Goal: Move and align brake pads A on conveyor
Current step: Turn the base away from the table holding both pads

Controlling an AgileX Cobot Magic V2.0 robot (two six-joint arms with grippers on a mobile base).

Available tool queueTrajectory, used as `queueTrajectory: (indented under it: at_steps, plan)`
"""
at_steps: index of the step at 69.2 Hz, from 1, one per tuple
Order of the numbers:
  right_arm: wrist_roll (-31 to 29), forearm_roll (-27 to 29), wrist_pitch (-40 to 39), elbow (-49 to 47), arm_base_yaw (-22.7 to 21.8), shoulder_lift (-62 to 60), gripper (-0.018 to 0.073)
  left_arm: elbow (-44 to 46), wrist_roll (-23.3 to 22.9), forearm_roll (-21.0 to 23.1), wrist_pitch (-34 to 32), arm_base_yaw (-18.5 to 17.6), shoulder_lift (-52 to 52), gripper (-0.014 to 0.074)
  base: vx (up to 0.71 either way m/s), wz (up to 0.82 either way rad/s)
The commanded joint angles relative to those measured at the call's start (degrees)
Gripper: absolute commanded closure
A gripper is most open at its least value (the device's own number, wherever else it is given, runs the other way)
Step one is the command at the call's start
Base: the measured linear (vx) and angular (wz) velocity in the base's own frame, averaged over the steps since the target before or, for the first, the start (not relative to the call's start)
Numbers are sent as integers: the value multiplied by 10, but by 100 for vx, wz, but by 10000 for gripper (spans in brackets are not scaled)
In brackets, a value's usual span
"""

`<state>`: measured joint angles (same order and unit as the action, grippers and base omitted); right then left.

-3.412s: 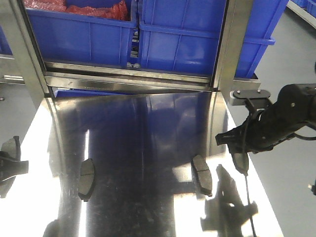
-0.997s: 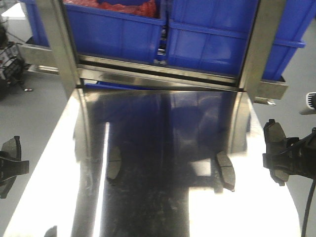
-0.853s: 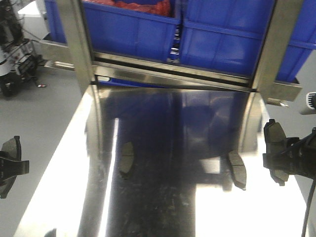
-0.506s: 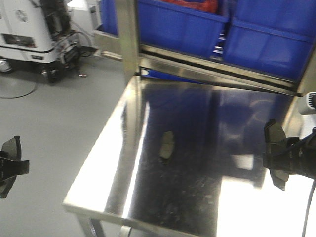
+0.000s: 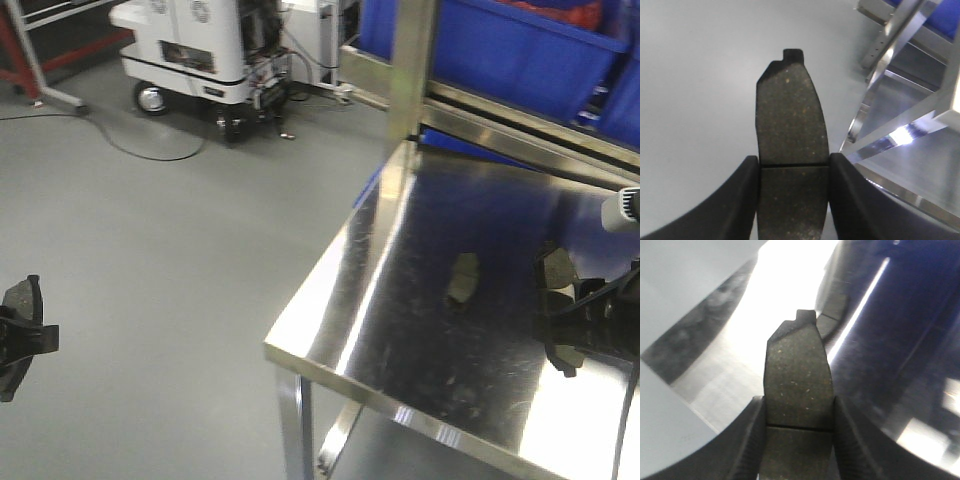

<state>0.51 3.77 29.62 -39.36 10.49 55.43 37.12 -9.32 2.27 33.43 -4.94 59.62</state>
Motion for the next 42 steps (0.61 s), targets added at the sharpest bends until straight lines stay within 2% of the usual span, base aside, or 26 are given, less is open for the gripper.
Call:
queueTrajectory:
  at_steps: [1,42]
  plan:
    - [0,-1,-43,-18,0,-10,562,18,-3,2,-40,-3,-12,573,-11,48]
    - [0,-1,-37,-18,0,-10,562,18,-3,2,-40,-3,-12,573,-5,52]
